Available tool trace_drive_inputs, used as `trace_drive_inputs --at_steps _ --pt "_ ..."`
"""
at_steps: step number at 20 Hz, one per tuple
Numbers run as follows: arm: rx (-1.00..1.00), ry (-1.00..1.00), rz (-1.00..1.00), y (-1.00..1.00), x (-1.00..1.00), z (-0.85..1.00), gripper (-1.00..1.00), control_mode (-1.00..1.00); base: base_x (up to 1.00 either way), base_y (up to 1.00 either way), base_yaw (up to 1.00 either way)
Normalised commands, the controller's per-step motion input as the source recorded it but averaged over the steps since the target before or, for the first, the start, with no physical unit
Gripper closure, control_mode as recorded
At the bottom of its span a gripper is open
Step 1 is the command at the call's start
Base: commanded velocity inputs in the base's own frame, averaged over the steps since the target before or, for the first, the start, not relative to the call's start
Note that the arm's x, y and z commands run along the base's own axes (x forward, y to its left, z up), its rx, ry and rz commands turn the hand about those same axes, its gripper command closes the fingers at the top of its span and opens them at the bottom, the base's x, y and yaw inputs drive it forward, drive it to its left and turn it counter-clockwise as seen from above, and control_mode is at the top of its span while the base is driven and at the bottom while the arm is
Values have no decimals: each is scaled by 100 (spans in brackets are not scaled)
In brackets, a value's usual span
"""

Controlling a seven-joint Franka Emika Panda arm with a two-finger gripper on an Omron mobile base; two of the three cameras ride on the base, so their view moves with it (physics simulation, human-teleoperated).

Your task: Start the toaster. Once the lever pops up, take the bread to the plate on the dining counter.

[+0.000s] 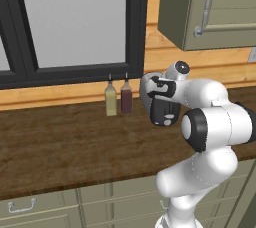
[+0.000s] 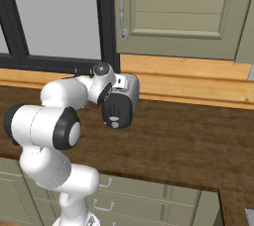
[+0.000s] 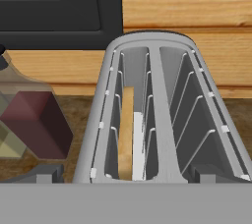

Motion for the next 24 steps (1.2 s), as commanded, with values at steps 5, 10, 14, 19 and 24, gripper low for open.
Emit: trace_drive_inputs --at_steps 5,10,14,19,24 --pt "0 0 0 0 0 0 -100 -100 0 0 0" --pt "0 0 0 0 0 0 -100 -100 0 0 0" --pt "0 0 0 0 0 0 -100 -100 0 0 0" --pt "0 0 0 0 0 0 -100 -100 0 0 0" --pt "0 0 0 0 0 0 -100 -100 0 0 0"
